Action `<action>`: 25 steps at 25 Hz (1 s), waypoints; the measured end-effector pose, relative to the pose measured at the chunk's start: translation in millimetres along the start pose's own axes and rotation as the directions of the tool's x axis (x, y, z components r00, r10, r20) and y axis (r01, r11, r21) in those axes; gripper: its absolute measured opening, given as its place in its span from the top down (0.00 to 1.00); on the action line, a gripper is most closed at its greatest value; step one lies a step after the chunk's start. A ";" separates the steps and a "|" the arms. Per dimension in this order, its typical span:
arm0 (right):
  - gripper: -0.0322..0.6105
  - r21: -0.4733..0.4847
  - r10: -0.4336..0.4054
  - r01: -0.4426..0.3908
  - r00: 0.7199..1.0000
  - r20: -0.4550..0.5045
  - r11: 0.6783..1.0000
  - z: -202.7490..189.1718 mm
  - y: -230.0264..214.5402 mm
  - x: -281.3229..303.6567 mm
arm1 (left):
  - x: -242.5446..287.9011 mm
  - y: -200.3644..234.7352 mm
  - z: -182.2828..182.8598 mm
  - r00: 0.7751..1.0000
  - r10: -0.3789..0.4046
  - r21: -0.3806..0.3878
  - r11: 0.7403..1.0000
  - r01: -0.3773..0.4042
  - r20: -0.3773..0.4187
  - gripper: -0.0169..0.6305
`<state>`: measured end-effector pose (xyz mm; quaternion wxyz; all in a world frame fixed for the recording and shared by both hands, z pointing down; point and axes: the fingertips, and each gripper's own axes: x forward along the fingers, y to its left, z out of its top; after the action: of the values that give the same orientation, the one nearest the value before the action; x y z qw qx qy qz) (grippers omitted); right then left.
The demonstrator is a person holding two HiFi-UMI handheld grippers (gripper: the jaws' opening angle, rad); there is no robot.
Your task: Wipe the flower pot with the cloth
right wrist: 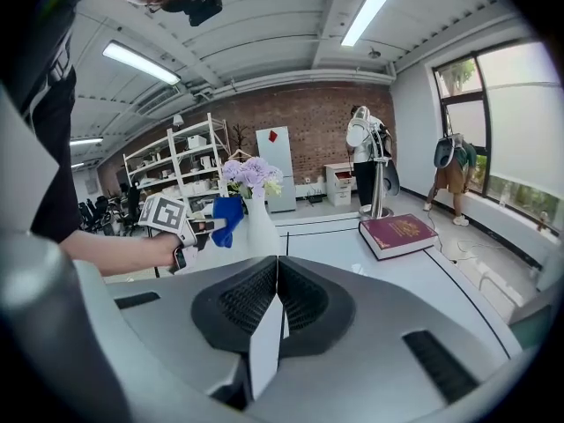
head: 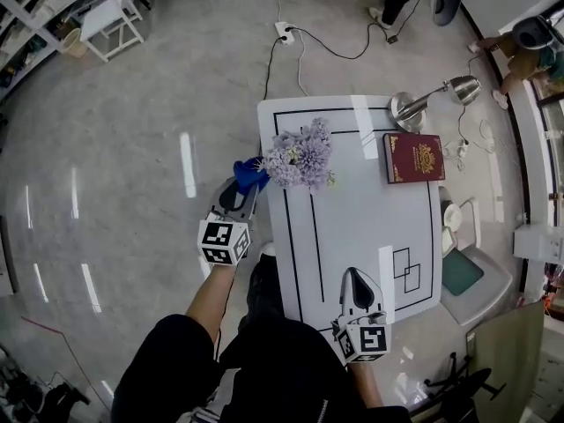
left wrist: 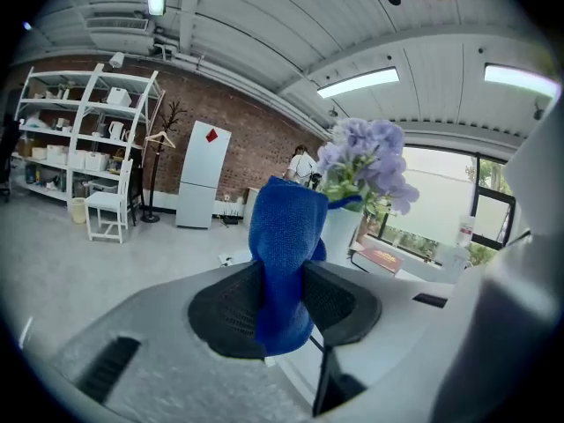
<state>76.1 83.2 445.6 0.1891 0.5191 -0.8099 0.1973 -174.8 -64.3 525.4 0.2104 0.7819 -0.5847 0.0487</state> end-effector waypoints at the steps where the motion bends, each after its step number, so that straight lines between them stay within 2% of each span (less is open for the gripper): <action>1: 0.94 -0.001 -0.005 0.005 1.000 -0.008 1.000 -0.3 -0.3 2.2 | 5.2 6.9 9.0 1.000 0.003 0.007 1.000 -0.003 0.018 0.78; 3: 0.94 -0.005 -0.012 0.012 1.000 -0.023 1.000 -0.4 0.3 7.0 | 16.4 16.8 26.6 0.999 -0.005 0.033 0.999 0.004 0.051 0.78; 7: 0.94 -0.011 -0.025 0.025 0.998 -0.050 1.000 -1.4 3.2 17.7 | 42.8 18.9 41.2 0.994 -0.080 0.064 0.995 0.075 0.072 0.78; 11: 0.94 -0.010 -0.032 0.032 0.997 -0.070 0.999 -0.8 7.1 29.3 | 64.2 15.1 25.0 0.992 -0.122 0.066 0.991 0.120 0.037 0.78; 15: 0.94 -0.019 -0.026 0.025 0.996 -0.088 1.000 2.0 13.2 41.0 | 75.3 15.9 -0.1 0.991 -0.134 0.050 0.990 0.134 -0.009 0.78; 21: 0.94 -0.011 -0.007 0.006 0.996 -0.092 1.000 3.9 25.6 64.0 | 85.4 28.3 -35.7 0.986 -0.134 0.066 0.988 0.141 -0.099 0.78; 25: 0.94 -0.023 0.043 -0.045 0.996 -0.082 0.999 11.4 39.7 89.7 | 73.7 37.5 -28.3 0.988 -0.123 0.074 0.989 0.130 -0.092 0.78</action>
<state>3.7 23.8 476.9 0.2240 0.4902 -0.8152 0.2122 -182.1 -127.9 585.0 0.2070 0.8224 -0.5217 0.0927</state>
